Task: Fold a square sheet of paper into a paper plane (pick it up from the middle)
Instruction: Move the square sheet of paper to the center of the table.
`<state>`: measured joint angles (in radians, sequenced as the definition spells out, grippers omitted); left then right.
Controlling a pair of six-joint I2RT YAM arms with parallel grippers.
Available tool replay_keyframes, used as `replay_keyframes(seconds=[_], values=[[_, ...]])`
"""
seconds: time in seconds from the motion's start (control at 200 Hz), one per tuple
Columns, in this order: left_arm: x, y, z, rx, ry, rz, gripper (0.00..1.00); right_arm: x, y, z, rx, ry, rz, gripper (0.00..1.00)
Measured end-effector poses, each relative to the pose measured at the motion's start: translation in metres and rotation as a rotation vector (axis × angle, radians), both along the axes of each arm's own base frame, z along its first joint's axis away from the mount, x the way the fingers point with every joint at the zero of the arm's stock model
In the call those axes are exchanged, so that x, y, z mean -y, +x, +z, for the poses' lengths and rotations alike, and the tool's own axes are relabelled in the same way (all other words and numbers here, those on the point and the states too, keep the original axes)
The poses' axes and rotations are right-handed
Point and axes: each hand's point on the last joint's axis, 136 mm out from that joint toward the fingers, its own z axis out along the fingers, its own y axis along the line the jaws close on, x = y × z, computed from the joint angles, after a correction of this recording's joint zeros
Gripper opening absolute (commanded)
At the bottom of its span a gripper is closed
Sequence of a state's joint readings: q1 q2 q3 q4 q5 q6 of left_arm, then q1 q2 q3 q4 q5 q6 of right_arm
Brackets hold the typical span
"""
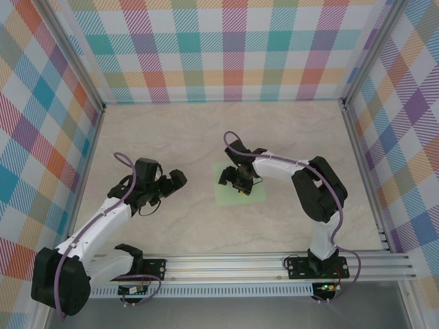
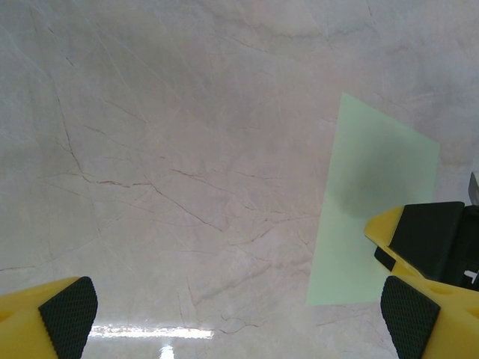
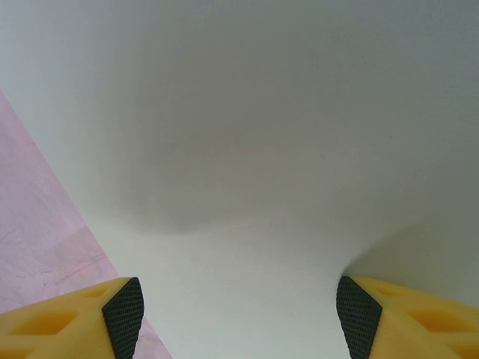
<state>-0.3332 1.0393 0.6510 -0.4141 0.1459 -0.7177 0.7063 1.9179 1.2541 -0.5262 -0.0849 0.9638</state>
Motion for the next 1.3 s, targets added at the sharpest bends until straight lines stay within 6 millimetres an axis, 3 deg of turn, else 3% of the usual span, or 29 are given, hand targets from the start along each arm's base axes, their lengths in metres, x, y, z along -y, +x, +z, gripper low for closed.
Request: replay_keyframes(seconds=[0.09, 0.235, 0.34, 0.405, 0.55, 1.035, 1.3], values=[[0.001, 0.000, 0.000, -0.002, -0.002, -0.002, 1.00, -0.003, -0.006, 0.000, -0.002, -0.013, -0.001, 0.73], [0.002, -0.001, 0.000, -0.003, -0.008, -0.008, 1.00, 0.007, -0.009, 0.006, 0.027, -0.095, 0.069, 0.81], [0.004, -0.001, 0.002, -0.001, -0.019, -0.016, 1.00, 0.011, 0.003, 0.023, 0.092, -0.154, 0.153, 0.86], [0.005, -0.001, 0.002, -0.001, -0.026, -0.021, 1.00, 0.013, 0.012, 0.033, 0.132, -0.177, 0.185, 0.99], [0.008, 0.000, 0.004, 0.007, -0.038, -0.029, 1.00, 0.018, 0.023, 0.043, 0.167, -0.209, 0.262, 1.00], [0.009, 0.001, 0.005, 0.013, -0.041, -0.034, 1.00, 0.026, 0.018, -0.008, 0.035, -0.301, 0.363, 0.99], [0.009, 0.001, 0.005, 0.012, -0.041, -0.034, 1.00, 0.030, 0.018, -0.012, 0.042, -0.315, 0.353, 0.97]])
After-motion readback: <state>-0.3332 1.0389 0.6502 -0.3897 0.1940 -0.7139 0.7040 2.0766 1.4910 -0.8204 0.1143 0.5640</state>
